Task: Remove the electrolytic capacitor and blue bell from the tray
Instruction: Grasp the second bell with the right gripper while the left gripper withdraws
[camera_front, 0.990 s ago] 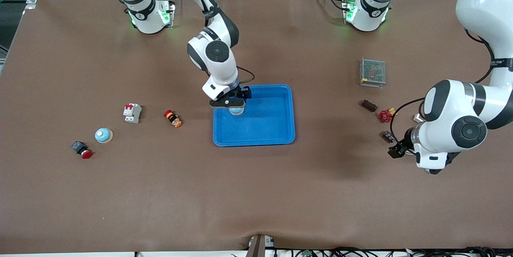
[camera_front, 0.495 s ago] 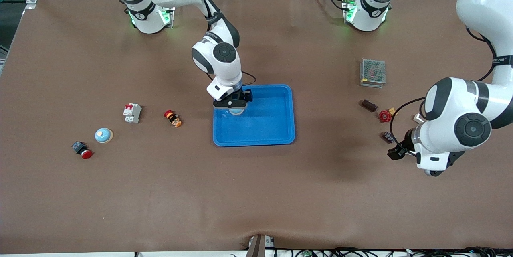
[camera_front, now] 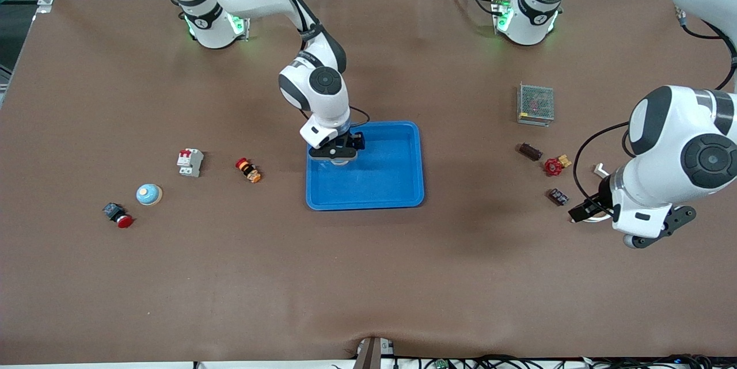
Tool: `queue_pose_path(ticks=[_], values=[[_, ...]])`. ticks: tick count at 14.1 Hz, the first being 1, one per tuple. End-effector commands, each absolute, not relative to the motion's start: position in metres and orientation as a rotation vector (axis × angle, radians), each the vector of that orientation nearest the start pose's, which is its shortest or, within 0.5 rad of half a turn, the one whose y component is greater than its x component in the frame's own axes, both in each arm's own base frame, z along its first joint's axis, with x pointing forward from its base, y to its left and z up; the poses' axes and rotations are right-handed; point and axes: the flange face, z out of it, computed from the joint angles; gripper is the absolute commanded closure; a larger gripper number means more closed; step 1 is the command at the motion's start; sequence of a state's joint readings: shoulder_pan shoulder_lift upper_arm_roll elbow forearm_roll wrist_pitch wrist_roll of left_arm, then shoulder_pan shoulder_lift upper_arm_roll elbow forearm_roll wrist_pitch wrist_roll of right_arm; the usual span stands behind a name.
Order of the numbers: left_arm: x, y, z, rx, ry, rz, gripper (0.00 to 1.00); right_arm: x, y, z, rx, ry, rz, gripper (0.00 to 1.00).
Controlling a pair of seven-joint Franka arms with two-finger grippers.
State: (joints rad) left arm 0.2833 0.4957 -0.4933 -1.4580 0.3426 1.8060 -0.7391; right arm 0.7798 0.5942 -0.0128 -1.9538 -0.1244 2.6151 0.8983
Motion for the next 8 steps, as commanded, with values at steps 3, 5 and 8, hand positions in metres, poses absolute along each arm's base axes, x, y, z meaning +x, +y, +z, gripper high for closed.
queue_pose_path(ticks=[3, 5, 8], values=[[0.659, -0.063, 0.461, -2.944, -0.553, 0.039, 0.0, 0.448, 0.44, 0.169, -3.143, 0.052, -0.188, 0.0], [0.651, -0.062, 0.481, -2.972, -0.603, 0.067, 0.0, 0.448, 0.44, 0.169, -3.143, 0.054, -0.187, 0.0], [0.63, -0.072, 0.515, -2.954, -0.517, 0.084, 0.0, 0.448, 0.44, 0.169, -3.142, 0.064, -0.183, 0.11]])
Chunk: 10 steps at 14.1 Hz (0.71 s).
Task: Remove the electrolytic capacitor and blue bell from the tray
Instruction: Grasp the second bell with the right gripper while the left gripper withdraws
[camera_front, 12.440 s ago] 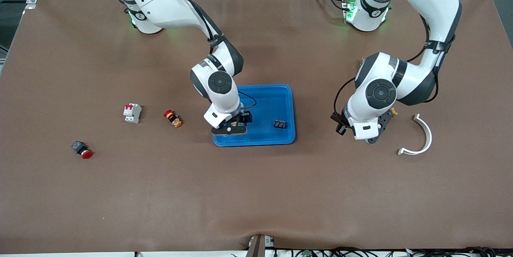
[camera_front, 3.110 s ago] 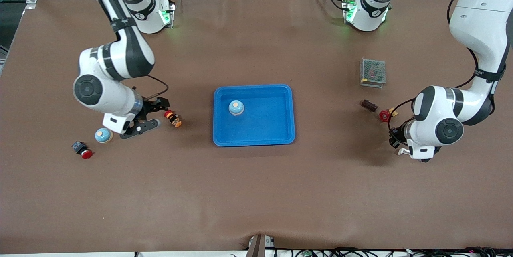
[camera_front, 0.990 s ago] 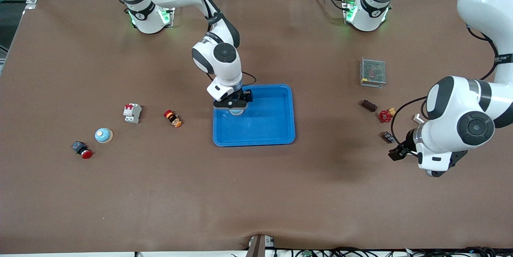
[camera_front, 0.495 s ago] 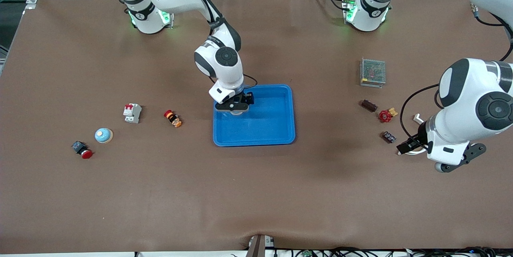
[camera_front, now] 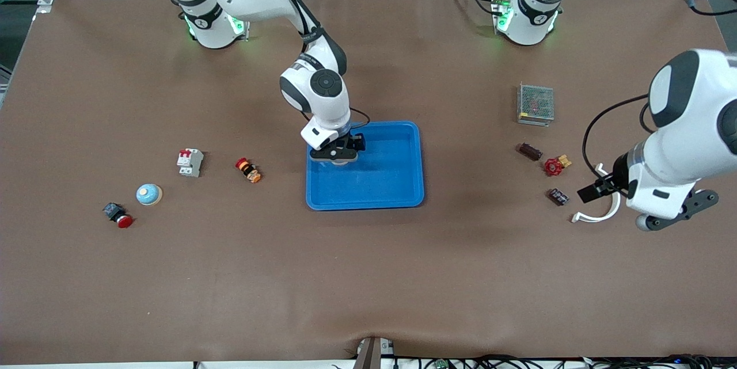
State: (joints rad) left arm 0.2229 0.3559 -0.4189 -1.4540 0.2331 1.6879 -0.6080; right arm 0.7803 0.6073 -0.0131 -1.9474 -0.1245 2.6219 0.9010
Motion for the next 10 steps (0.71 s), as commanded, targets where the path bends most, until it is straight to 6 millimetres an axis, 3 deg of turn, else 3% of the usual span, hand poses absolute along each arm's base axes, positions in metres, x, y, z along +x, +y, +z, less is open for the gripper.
queue_pose_path(ticks=[1, 5, 8, 10], values=[[0.623, -0.069, 0.524, -2.947, -0.479, 0.086, 0.0, 0.449, 0.44, 0.17, -3.139, 0.092, -0.187, 0.16], [0.604, -0.067, 0.548, -2.966, -0.385, 0.063, 0.0, 0.451, 0.443, 0.175, -3.129, 0.122, -0.196, 0.5], [0.59, -0.067, 0.571, -3.012, -0.393, 0.032, 0.0, 0.453, 0.445, 0.179, -3.13, 0.119, -0.198, 0.51], [0.583, -0.065, 0.586, -3.031, -0.279, 0.012, 0.0, 0.456, 0.446, 0.194, -3.121, 0.1, -0.214, 0.51]])
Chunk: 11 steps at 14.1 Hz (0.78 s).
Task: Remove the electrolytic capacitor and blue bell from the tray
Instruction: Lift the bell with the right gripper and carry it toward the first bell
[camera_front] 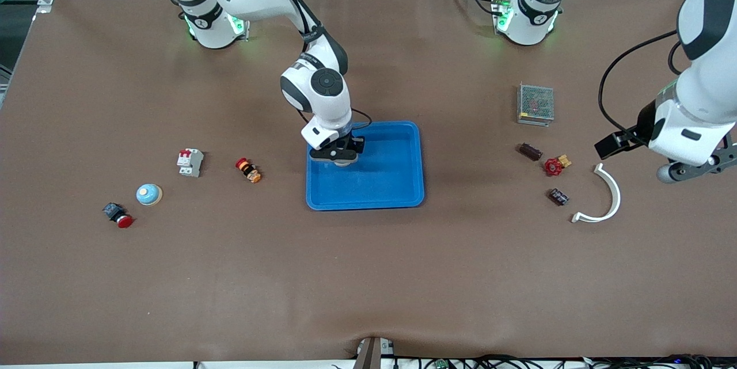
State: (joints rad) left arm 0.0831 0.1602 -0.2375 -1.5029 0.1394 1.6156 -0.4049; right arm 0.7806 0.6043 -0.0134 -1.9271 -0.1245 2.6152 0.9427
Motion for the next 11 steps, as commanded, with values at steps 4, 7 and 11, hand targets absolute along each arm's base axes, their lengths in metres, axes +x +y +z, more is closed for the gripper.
queue_pose_path(ticks=[4, 7, 11], values=[[0.565, -0.063, 0.605, -3.032, -0.223, 0.046, 0.0, 0.461, 0.442, 0.233, -3.146, -0.081, -0.214, 0.51], [0.55, -0.049, 0.616, -3.081, -0.179, 0.066, 0.0, 0.466, 0.432, 0.258, -3.17, -0.264, -0.189, 0.51], [0.542, -0.049, 0.623, -3.077, -0.175, 0.07, 0.0, 0.495, 0.39, 0.287, -3.173, -0.534, -0.149, 0.51]])
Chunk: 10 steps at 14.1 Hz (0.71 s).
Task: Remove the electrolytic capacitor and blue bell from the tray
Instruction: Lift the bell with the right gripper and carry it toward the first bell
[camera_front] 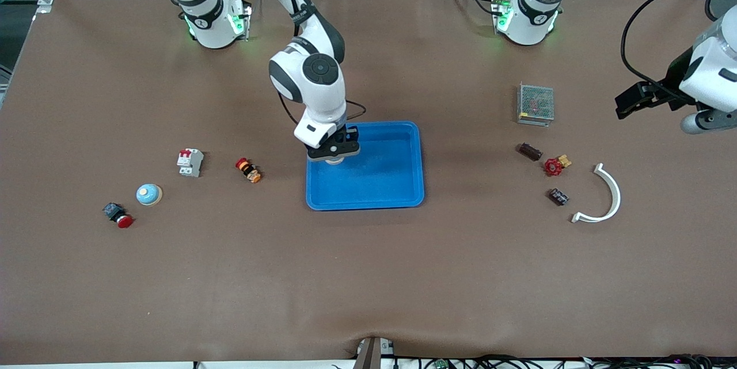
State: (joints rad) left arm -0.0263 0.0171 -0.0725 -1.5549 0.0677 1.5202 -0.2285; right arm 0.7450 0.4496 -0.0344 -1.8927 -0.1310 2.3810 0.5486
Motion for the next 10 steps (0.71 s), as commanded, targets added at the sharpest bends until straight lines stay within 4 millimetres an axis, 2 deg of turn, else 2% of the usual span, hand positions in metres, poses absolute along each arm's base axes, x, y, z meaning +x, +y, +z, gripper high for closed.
queue_pose_path(ticks=[1, 4, 10], values=[[0.542, -0.05, 0.623, -3.077, -0.168, 0.069, 0.0, 0.502, 0.379, 0.292, -3.167, -0.596, -0.142, 0.51], [0.536, -0.05, 0.63, -3.08, -0.159, 0.051, 0.0, 0.522, 0.341, 0.298, -3.157, -0.74, -0.1, 0.51], [0.539, -0.047, 0.63, -3.074, -0.114, 0.032, 0.0, 0.563, 0.235, 0.296, -3.084, -1.041, -0.028, 0.51]])
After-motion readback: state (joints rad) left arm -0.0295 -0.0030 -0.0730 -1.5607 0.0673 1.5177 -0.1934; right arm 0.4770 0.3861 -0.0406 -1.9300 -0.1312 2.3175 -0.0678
